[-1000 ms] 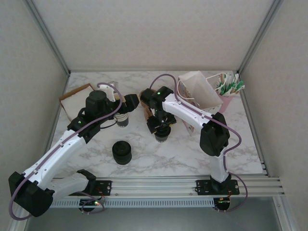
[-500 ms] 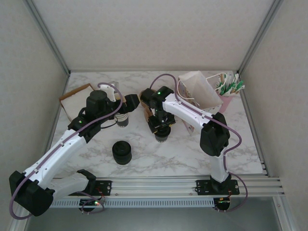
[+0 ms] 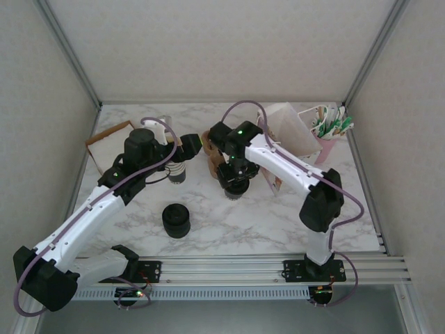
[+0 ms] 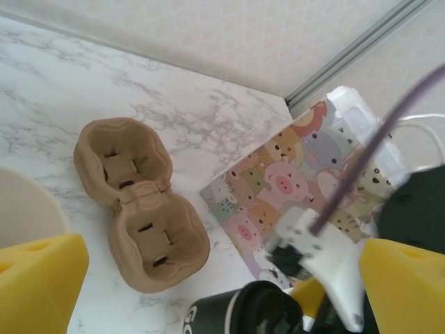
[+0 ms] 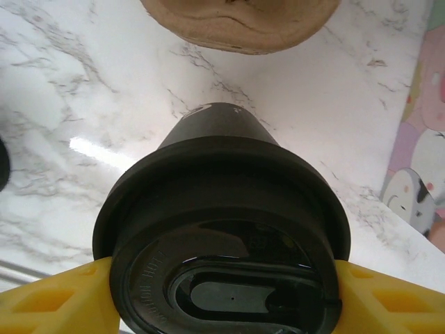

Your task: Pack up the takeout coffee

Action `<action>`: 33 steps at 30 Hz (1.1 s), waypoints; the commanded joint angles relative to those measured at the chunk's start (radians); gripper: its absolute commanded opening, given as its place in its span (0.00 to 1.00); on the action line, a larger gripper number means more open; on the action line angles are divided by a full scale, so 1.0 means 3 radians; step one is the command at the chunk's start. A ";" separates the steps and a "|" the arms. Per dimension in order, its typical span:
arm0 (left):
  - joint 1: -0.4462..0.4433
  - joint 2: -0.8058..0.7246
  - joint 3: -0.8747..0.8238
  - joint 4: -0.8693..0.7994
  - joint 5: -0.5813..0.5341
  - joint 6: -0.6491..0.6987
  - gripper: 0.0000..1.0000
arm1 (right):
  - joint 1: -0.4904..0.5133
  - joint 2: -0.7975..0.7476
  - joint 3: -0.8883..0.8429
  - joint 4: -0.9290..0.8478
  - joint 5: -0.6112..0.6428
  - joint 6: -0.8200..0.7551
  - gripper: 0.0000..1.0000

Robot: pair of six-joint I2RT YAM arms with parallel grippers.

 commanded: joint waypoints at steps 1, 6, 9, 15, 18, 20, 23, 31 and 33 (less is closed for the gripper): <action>0.0027 0.0077 0.0186 0.0090 0.0047 0.0077 1.00 | 0.0027 -0.0326 0.0048 -0.0147 0.0002 0.0073 0.69; 0.0034 0.0228 0.0405 0.0064 0.0090 0.0120 1.00 | 0.0027 -0.0560 0.0169 -0.0210 -0.0032 0.0089 0.69; 0.0034 0.0343 0.0548 0.0059 0.0151 0.0128 1.00 | 0.0027 -0.0691 0.0278 -0.0220 -0.0025 0.0090 0.69; 0.0034 0.0537 0.0810 0.0047 0.0233 0.0124 1.00 | 0.0027 -0.0974 0.0516 -0.0261 -0.0044 0.0082 0.69; 0.0029 0.0618 0.0912 0.0101 0.0318 0.0094 1.00 | 0.0017 -0.1120 0.0656 -0.0288 -0.0052 0.0073 0.69; 0.0024 0.0677 0.0979 0.0139 0.0385 0.0067 1.00 | 0.0021 -0.1206 0.0757 -0.0327 -0.0030 0.0072 0.69; -0.0001 0.0780 0.1098 0.0159 0.0439 0.0046 1.00 | 0.0019 -0.1322 0.0929 -0.0401 0.0050 0.0063 0.69; -0.0182 0.1121 0.1509 0.0095 0.0540 0.0067 1.00 | -0.0073 -0.1530 0.1298 -0.0633 0.0439 0.0008 0.68; -0.0239 0.1214 0.1617 0.0093 0.0620 0.0044 0.99 | -0.0113 -0.1582 0.1358 -0.0692 0.0610 0.0007 0.67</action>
